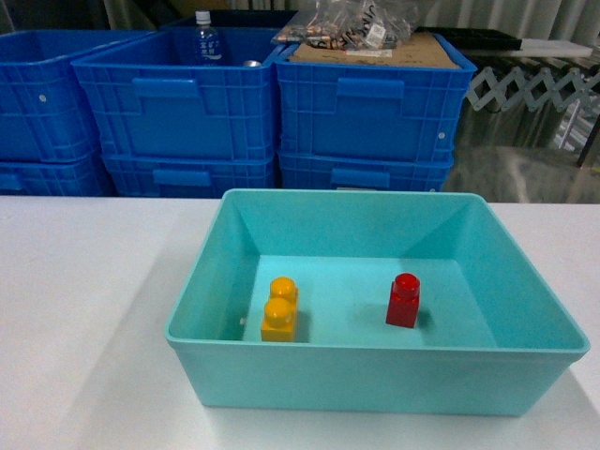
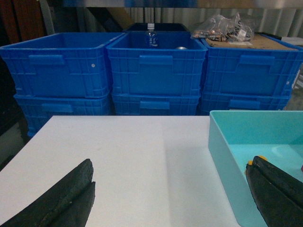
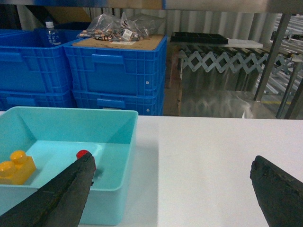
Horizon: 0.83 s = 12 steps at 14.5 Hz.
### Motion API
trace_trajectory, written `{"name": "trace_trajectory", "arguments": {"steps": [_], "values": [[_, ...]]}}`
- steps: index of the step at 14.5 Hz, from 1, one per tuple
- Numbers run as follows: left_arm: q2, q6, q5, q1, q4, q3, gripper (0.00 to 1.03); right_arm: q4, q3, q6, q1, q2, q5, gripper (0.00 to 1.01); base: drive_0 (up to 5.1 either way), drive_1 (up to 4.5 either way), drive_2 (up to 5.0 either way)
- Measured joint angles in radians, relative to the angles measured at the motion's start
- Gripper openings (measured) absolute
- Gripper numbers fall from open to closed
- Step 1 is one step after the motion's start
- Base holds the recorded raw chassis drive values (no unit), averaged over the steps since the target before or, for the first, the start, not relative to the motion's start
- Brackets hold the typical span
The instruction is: Pick red block from blue box to shelf
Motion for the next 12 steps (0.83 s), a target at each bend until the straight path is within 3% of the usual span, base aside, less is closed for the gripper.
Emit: {"name": "trace_trajectory", "arguments": {"steps": [12], "values": [[0.0, 0.0, 0.0, 0.0, 0.0, 0.0, 0.98, 0.0, 0.0, 0.0, 0.0, 0.0, 0.0, 0.98, 0.0, 0.0, 0.0]]}}
